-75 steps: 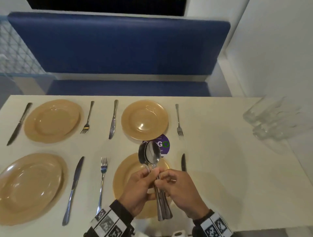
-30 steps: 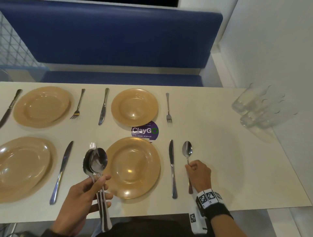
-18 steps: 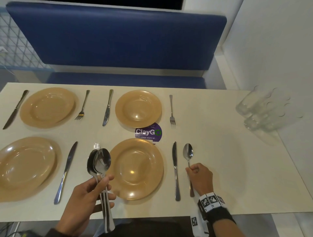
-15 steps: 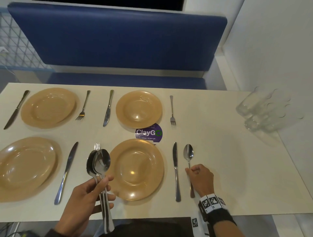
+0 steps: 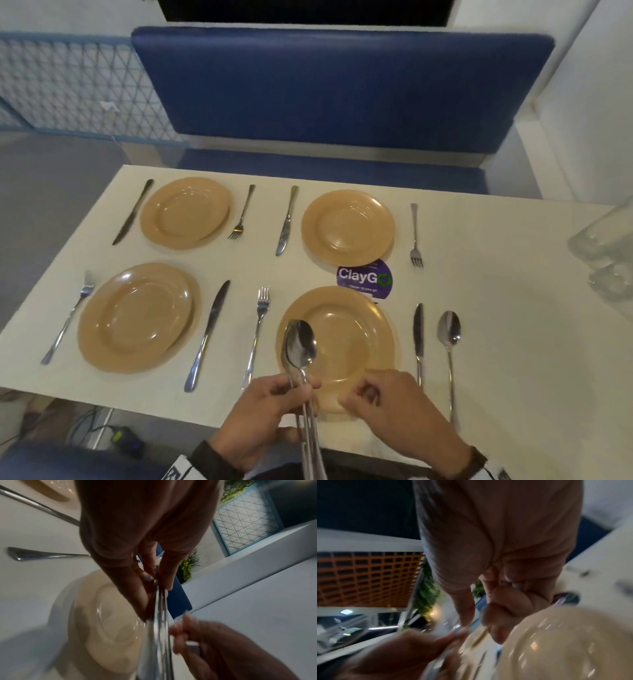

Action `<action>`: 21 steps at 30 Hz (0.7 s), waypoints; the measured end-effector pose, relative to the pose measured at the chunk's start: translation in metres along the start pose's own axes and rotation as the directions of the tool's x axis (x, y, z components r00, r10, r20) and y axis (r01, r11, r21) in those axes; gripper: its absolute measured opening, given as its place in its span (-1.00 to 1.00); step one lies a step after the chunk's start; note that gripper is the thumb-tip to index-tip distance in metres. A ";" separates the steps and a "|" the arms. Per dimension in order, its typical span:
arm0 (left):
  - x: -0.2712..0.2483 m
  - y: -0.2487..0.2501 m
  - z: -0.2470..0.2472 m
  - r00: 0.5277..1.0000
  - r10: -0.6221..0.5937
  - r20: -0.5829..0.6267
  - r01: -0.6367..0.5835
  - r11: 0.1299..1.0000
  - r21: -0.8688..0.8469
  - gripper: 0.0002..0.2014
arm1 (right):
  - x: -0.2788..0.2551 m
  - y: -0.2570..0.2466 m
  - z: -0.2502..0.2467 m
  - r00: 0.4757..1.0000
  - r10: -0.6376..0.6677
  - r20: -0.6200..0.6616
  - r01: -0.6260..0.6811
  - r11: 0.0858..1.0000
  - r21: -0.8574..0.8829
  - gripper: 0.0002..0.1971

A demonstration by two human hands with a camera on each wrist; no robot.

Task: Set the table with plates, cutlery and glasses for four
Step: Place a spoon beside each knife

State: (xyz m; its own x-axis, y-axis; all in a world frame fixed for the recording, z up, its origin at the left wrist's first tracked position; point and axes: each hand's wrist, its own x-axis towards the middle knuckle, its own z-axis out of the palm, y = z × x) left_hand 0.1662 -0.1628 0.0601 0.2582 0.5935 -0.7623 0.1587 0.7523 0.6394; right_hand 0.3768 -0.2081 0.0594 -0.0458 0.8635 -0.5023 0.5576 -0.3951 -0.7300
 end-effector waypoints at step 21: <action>0.011 0.030 -0.211 0.970 0.190 -0.151 -0.217 0.957 -0.193 -0.78 | 0.083 -0.129 0.125 0.994 0.018 -0.106 0.012 0.962 0.273 -0.81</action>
State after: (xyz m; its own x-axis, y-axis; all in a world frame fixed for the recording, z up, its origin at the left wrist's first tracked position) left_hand -0.0276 -0.0737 0.0495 0.1365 0.7618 -0.6332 -0.0884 0.6460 0.7582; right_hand 0.1976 -0.1243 0.0540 0.0524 0.8845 -0.4636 0.3095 -0.4558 -0.8346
